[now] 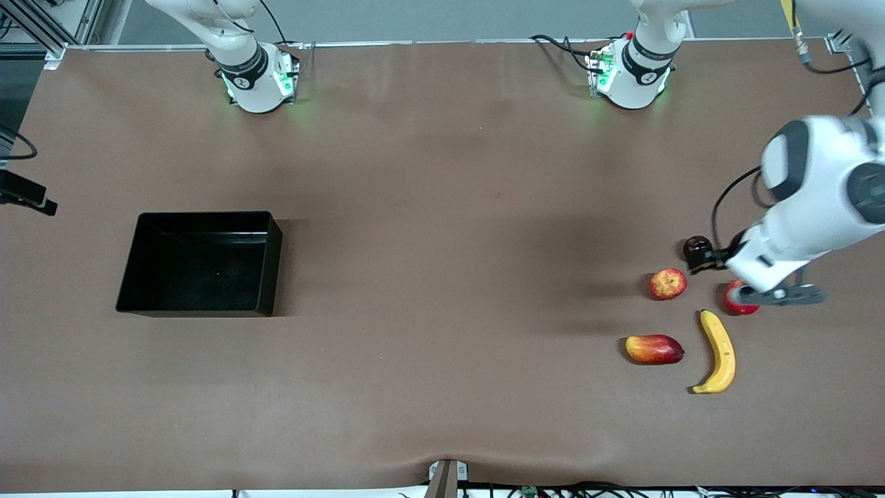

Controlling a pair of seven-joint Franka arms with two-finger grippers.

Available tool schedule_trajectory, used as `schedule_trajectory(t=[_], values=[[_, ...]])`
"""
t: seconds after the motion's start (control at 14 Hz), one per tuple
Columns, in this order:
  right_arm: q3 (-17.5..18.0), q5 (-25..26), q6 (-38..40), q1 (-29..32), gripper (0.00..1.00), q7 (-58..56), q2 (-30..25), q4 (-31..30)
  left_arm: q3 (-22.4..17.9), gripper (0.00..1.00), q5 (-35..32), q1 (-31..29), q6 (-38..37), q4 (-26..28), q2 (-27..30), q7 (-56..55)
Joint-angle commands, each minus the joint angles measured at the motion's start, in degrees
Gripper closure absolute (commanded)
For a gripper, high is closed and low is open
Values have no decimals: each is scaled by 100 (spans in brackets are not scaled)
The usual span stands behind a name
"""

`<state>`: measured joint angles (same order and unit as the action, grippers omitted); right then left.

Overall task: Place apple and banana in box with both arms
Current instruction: 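Lower the left gripper onto the red apple and close it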

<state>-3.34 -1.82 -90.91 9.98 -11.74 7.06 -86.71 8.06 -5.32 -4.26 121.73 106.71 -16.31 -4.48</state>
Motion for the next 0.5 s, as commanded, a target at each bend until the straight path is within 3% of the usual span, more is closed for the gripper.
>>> schedule_trajectory(t=[0.0, 0.43], values=[[62, 15, -41, 205, 0, 23, 374, 93, 12, 0, -101, -31, 640, 359, -249, -35], [62, 50, -548, 496, 0, 14, 1350, 67, -41, 0, -101, -259, 1747, 667, -1093, -71]])
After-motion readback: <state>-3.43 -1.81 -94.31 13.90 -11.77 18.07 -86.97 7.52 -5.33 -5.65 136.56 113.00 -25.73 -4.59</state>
